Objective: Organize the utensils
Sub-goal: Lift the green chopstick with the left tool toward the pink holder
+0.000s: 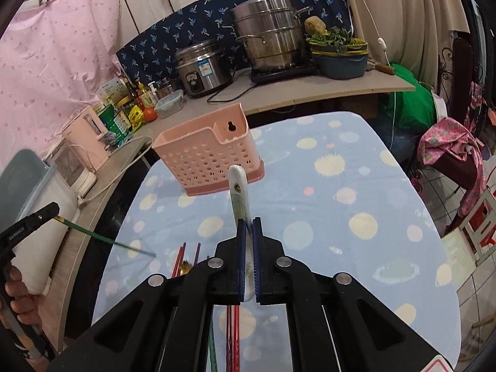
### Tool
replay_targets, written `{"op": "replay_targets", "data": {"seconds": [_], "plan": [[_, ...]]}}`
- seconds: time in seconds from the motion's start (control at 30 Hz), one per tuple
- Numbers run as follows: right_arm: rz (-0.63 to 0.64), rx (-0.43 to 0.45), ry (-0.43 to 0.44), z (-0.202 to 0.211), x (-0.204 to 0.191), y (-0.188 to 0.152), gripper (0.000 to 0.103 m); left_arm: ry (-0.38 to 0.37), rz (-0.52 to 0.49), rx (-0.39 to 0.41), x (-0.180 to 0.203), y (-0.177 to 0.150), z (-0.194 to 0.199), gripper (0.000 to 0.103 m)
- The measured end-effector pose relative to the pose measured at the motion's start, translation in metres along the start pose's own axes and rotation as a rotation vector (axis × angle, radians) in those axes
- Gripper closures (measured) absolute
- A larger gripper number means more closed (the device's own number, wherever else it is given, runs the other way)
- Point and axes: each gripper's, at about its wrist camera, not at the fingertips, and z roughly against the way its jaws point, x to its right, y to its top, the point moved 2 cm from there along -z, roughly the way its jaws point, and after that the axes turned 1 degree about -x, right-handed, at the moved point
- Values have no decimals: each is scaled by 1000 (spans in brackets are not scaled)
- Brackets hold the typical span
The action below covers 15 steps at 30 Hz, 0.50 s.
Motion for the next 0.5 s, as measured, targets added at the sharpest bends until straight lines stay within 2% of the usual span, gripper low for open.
{"op": "replay_targets", "data": {"seconds": [0.5], "plan": [[26, 126, 44, -60, -33, 126, 102, -29, -14, 273, 38, 163, 1, 96]]}}
